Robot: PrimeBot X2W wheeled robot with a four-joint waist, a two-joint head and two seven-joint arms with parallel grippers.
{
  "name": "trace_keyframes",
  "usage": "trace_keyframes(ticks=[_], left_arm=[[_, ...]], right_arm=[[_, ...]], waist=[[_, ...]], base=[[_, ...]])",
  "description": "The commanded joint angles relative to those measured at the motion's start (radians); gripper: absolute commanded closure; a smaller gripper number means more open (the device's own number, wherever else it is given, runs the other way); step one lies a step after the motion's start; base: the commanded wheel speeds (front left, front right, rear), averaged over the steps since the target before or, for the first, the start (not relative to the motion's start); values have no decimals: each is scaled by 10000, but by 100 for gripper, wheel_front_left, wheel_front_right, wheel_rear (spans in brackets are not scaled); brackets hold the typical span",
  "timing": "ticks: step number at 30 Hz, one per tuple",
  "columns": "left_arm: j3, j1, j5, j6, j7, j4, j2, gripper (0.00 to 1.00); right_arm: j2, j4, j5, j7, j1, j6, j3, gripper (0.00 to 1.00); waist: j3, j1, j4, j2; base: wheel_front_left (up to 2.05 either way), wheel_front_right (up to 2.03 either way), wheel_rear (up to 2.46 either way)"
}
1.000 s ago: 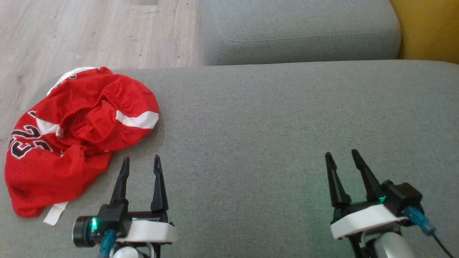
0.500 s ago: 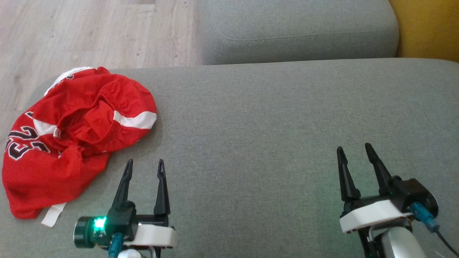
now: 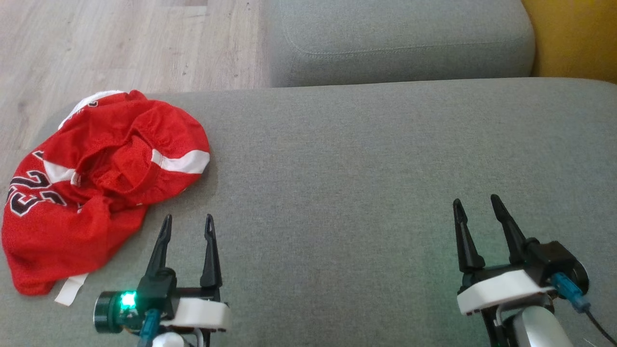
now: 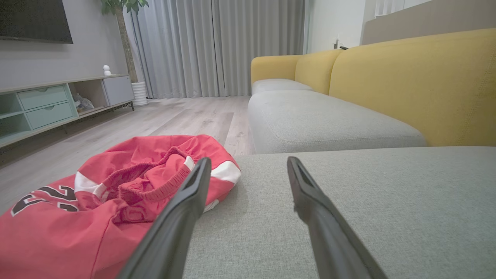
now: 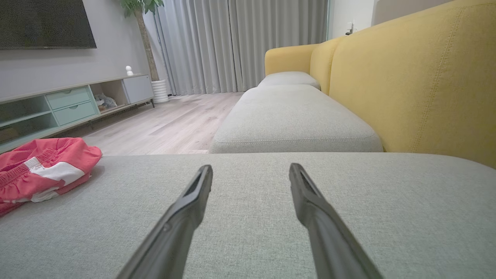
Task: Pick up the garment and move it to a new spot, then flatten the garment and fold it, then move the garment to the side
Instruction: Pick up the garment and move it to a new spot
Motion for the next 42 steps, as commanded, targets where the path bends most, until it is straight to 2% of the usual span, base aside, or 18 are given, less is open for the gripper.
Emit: trace_keyframes(ticks=[1, 7, 12, 21, 22, 28, 33, 37, 42], left_arm=[[310, -482, -33, -1, -97, -266, 50, 0], [229, -483, -81, 77, -97, -251, 50, 0], [153, -479, -105, 168, -97, -253, 50, 0], [70, -518, -72, 274, -97, -323, 50, 0], [70, -518, -72, 274, -97, -323, 50, 0], [46, -606, -134, 330, -97, -436, 50, 0], [129, -567, -291, 458, -97, -571, 50, 0], [315, -695, -196, 570, -97, -922, 50, 0], [864, -1389, 242, 563, -97, -1889, 266, 0]], right_arm=[[-87, -260, -19, -118, -394, -7, 192, 0], [-87, -202, -52, -118, -372, -7, 182, 0], [-87, -195, -100, -118, -319, -7, 214, 0], [-87, -205, -117, -118, -289, -7, 295, 0], [-87, -205, -117, -118, -289, -7, 295, 0], [-87, -246, -219, -118, -307, -7, 285, 0], [-87, -205, -407, -118, -384, -7, 308, 0], [-87, -226, -660, -118, -504, -7, 264, 0], [-87, -298, -1218, -118, -820, -7, 130, 0]], waist=[[6, 0, -3, 0], [-11, 0, 69, 0], [-7, 0, 395, 0], [90, 0, 1825, 0], [90, 0, 1825, 0], [300, 0, 3117, 0], [513, 0, 3895, 0], [854, 0, 4206, 0], [1623, 0, 4199, 0]], base=[[0, 0, 0], [0, 0, 0], [0, 0, 0], [0, 0, 0], [0, 0, 0], [0, 0, 0], [0, 0, 0], [0, 0, 0], [0, 0, 0]])
